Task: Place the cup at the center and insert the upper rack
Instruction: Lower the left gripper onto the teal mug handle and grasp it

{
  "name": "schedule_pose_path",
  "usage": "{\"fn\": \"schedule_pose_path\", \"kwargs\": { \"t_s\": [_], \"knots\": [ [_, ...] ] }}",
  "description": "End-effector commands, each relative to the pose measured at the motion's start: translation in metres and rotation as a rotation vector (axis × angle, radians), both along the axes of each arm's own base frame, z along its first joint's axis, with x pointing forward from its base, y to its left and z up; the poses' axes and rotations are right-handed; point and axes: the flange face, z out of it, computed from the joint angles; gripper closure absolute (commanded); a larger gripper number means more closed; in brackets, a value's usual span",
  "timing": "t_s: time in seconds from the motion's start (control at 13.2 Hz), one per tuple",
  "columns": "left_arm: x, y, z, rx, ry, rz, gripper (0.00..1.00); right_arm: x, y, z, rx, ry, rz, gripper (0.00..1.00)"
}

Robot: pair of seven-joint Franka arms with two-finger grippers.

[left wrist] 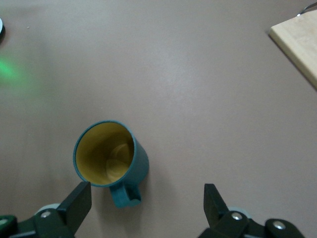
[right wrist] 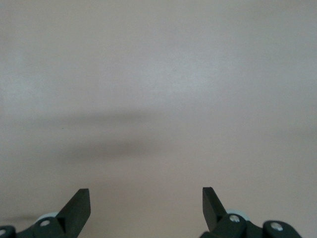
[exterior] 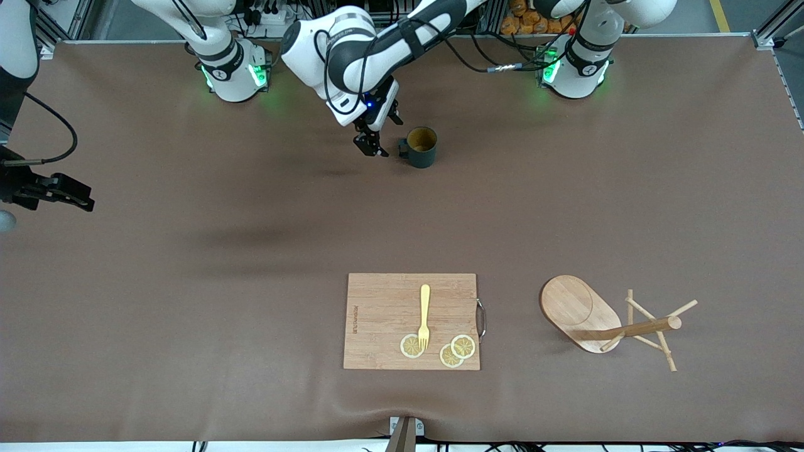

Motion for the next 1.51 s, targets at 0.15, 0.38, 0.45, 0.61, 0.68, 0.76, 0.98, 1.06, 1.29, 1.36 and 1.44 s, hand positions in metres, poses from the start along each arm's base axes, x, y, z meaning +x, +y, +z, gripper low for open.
{"fn": "schedule_pose_path", "kwargs": {
  "t_s": [0.15,0.38,0.45,0.61,0.68,0.76,0.98,1.06,1.29,1.36,1.44],
  "knots": [
    [-0.02,-0.008,-0.038,0.094,-0.003,0.023,0.0,-0.006,0.012,0.004,0.042,0.01,-0.034,0.0],
    [-0.023,-0.008,-0.052,0.117,0.006,0.034,0.0,-0.006,0.017,0.006,0.035,0.008,-0.027,0.0],
    [-0.019,-0.011,-0.051,0.104,0.0,0.046,0.0,-0.006,0.016,0.006,0.035,0.008,-0.026,0.0],
    [-0.018,-0.015,-0.056,0.096,-0.005,0.055,0.0,-0.006,0.015,0.006,0.035,0.008,-0.029,0.0],
    [-0.021,-0.016,-0.061,0.1,-0.002,0.05,0.0,-0.006,0.016,0.006,0.037,0.006,-0.027,0.0],
    [-0.022,-0.016,-0.065,0.102,-0.001,0.049,0.0,-0.006,0.016,0.005,0.035,0.009,-0.027,0.0],
    [-0.029,-0.016,-0.083,0.12,0.003,0.054,0.0,-0.005,0.014,0.004,0.039,0.025,-0.029,0.0],
    [-0.031,-0.017,-0.089,0.123,0.006,0.051,0.0,-0.005,0.019,0.004,0.039,0.025,-0.019,0.0],
    [-0.036,-0.017,-0.102,0.129,0.004,0.067,0.0,-0.004,0.023,0.006,0.063,0.016,-0.017,0.0],
    [-0.037,-0.016,-0.103,0.13,0.004,0.065,0.0,-0.004,0.025,0.013,0.101,0.001,-0.022,0.0],
    [-0.037,-0.016,-0.103,0.133,0.003,0.066,0.0,-0.003,0.027,0.017,0.136,-0.008,-0.024,0.0]
  ]
}}
